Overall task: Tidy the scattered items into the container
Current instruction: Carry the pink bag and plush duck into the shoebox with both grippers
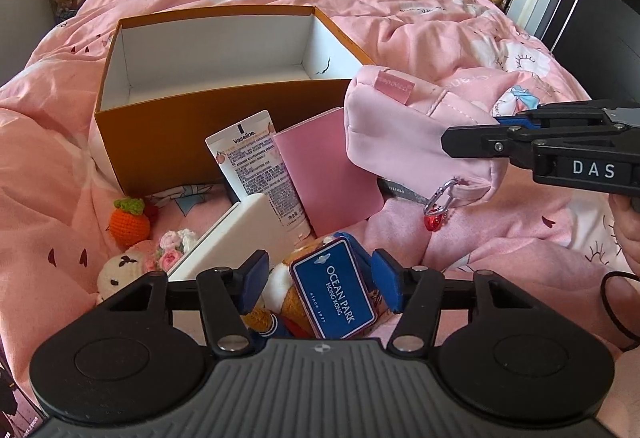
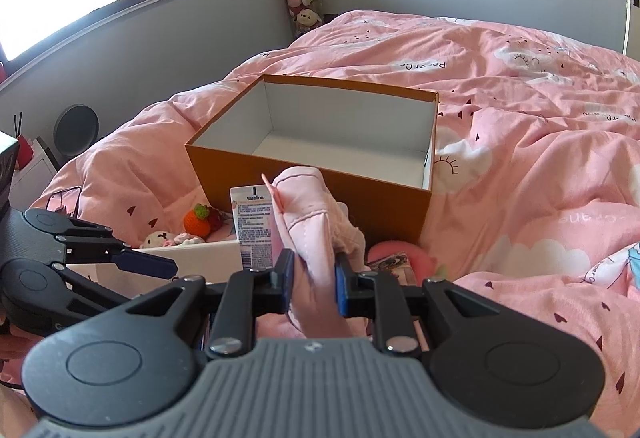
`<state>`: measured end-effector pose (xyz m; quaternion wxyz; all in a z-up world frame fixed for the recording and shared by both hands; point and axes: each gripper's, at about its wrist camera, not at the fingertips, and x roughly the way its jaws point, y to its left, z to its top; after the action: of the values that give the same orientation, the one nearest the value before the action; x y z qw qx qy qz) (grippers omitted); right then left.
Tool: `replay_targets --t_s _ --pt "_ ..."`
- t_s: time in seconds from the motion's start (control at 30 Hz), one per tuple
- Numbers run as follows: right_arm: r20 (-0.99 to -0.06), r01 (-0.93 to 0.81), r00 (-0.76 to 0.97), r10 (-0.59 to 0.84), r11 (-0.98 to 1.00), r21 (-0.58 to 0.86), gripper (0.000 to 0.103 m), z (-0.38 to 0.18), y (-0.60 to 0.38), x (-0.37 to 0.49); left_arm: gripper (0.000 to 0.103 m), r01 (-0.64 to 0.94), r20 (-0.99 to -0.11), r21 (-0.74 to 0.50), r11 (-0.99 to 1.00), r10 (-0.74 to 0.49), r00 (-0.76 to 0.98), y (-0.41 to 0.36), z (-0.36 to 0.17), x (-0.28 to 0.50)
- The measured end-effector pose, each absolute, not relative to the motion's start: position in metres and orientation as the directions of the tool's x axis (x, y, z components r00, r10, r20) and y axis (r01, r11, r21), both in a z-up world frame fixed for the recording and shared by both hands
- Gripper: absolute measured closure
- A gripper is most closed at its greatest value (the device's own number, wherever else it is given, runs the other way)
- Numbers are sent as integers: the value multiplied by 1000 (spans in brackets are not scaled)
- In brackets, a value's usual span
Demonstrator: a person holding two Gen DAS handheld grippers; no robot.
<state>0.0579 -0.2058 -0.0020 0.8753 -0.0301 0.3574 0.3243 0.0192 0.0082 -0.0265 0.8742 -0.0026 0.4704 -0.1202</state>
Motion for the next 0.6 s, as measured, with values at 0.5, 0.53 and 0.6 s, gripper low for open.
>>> replay_targets --t_s 0.5,0.53,0.6 --pt "-640 -596 519 567 777 205 80 -8 -210 61 34 486 -885 147 862 -105 453 -21 -40 0" --pt "-640 -596 518 567 777 205 80 -8 -210 61 34 493 -887 166 854 -89 454 -23 -43 0" --pt "-640 -597 518 567 776 204 80 -8 -210 61 34 507 -890 196 839 -65 452 -25 -47 1"
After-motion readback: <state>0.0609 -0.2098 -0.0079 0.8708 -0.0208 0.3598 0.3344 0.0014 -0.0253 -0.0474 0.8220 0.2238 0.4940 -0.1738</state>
